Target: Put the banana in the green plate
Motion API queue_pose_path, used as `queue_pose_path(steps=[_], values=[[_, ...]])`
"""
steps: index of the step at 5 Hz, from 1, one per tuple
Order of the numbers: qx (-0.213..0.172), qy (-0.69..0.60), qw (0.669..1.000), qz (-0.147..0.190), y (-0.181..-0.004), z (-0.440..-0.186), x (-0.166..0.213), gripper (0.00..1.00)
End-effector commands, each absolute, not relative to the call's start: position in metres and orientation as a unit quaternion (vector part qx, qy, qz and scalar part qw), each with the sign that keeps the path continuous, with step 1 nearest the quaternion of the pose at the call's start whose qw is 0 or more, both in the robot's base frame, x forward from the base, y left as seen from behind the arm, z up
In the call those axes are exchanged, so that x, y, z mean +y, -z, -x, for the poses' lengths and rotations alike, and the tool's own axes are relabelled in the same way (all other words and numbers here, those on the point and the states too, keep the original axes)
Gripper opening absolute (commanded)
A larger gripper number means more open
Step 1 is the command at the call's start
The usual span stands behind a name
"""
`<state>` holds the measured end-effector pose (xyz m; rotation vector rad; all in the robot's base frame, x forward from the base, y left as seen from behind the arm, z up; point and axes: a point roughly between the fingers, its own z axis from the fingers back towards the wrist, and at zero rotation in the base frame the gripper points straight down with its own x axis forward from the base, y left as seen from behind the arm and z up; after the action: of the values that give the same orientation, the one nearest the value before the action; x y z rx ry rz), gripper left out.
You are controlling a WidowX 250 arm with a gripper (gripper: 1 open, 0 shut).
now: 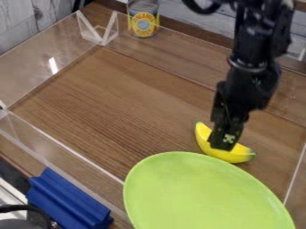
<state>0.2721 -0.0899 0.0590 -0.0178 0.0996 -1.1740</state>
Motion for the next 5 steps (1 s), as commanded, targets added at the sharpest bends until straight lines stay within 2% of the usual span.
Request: queue_pose_path(steps=[1,5], values=[[0.034,0.573,0.819,-0.004,-0.058,-0.28,-0.094,1.0],[0.033,0.565,0.824,-0.01,-0.042,-0.285,-0.097,1.0]])
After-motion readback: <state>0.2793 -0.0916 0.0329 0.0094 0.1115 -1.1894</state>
